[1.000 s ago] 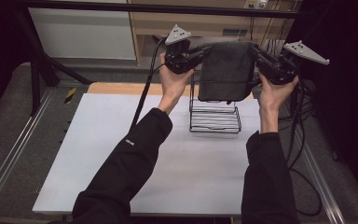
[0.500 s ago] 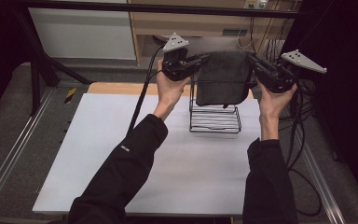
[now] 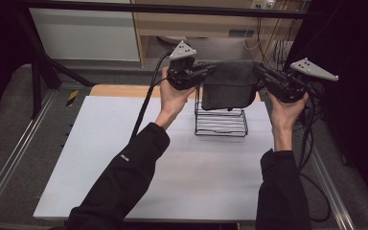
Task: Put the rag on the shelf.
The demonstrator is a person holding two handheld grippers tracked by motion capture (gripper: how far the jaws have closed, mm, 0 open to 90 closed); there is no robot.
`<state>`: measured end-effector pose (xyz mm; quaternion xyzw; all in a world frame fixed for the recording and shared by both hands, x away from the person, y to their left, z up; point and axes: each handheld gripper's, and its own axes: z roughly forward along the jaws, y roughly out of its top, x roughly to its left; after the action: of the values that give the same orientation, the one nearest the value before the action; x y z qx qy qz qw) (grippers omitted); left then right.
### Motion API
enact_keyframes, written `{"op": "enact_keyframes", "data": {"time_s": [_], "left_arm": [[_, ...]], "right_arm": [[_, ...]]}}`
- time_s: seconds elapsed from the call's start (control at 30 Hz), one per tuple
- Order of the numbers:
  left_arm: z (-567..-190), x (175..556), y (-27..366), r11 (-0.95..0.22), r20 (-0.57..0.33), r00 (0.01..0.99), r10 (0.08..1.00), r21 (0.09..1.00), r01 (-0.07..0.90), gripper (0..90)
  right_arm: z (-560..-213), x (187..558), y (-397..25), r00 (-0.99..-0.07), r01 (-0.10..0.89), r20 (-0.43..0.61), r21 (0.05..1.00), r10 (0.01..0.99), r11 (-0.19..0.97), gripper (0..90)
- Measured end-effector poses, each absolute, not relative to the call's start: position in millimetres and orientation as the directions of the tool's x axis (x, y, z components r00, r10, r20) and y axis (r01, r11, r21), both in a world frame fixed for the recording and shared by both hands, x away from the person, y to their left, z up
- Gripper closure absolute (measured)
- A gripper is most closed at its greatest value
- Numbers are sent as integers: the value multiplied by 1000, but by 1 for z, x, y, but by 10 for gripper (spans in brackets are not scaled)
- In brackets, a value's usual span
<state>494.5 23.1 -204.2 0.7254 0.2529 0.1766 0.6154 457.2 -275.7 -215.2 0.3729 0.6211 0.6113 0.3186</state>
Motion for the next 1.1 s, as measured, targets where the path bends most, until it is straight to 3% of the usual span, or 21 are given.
{"op": "enact_keyframes", "data": {"time_s": [0.2, 0.57, 0.77, 0.87, 1.1], "left_arm": [[-211, 488, 26, -112, -89, 816, 571, 976, 185, 794], [-217, 473, 28, -203, -44, 821, 568, 960, 193, 757], [-206, 468, 39, -247, -16, 820, 572, 950, 191, 728], [-197, 471, 45, -227, -42, 806, 591, 949, 217, 729], [-194, 483, 31, -209, -116, 788, 605, 931, 298, 851]], "right_arm": [[-218, 451, -276, -535, 85, 53, 996, 843, -9, 802], [-229, 440, -280, -573, 114, 58, 993, 818, 9, 800], [-235, 438, -283, -585, 122, 59, 992, 809, 15, 798], [-237, 438, -283, -590, 122, 57, 992, 805, 19, 798], [-241, 436, -284, -599, 113, 40, 993, 800, 35, 792]]}}
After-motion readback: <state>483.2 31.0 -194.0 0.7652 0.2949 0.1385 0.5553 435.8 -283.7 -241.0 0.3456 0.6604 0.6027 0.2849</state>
